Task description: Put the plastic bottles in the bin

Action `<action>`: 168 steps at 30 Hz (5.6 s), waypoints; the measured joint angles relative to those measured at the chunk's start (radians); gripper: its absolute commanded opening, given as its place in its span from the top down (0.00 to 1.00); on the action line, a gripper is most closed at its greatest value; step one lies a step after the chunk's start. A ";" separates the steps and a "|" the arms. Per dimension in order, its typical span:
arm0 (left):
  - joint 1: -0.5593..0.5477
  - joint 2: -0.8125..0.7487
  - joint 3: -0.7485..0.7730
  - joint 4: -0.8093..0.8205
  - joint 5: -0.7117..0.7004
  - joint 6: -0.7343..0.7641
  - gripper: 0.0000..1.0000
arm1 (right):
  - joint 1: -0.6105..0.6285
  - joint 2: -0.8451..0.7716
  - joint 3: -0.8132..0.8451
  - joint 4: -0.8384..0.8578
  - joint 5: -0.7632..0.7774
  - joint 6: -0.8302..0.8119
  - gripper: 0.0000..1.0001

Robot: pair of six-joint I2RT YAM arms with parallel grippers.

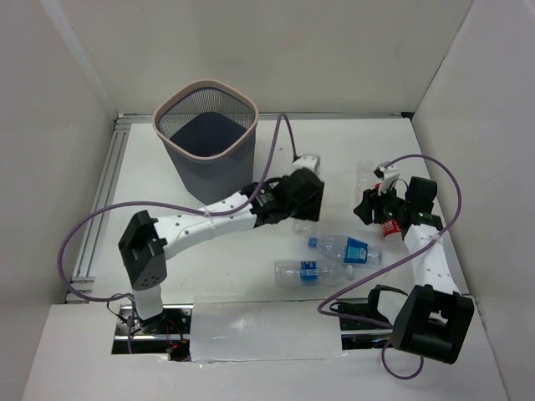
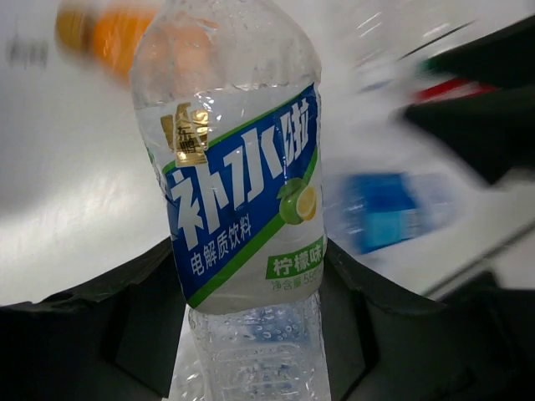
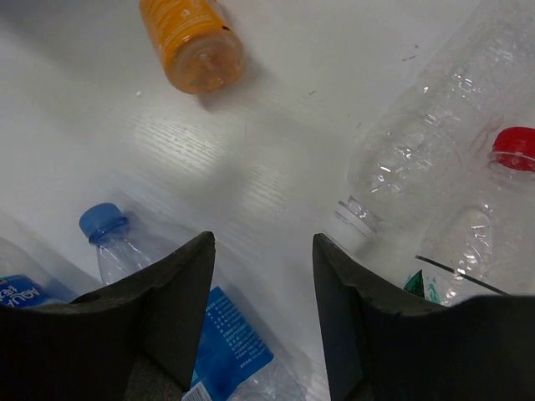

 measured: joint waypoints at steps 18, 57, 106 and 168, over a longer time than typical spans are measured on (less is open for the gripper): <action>0.584 -0.194 0.317 0.068 -0.021 0.257 0.64 | 0.173 0.070 0.048 0.021 0.013 -0.024 0.40; -0.039 -0.480 -0.436 0.079 0.330 0.543 0.01 | 0.571 0.871 0.626 0.016 0.326 -0.028 0.84; -0.190 -0.127 -0.599 0.387 0.185 0.671 0.04 | 0.513 0.906 1.483 0.081 -0.061 0.416 0.00; 0.380 -0.456 0.034 0.134 -0.014 0.723 0.00 | 0.399 0.077 0.122 -0.485 0.079 -0.542 0.00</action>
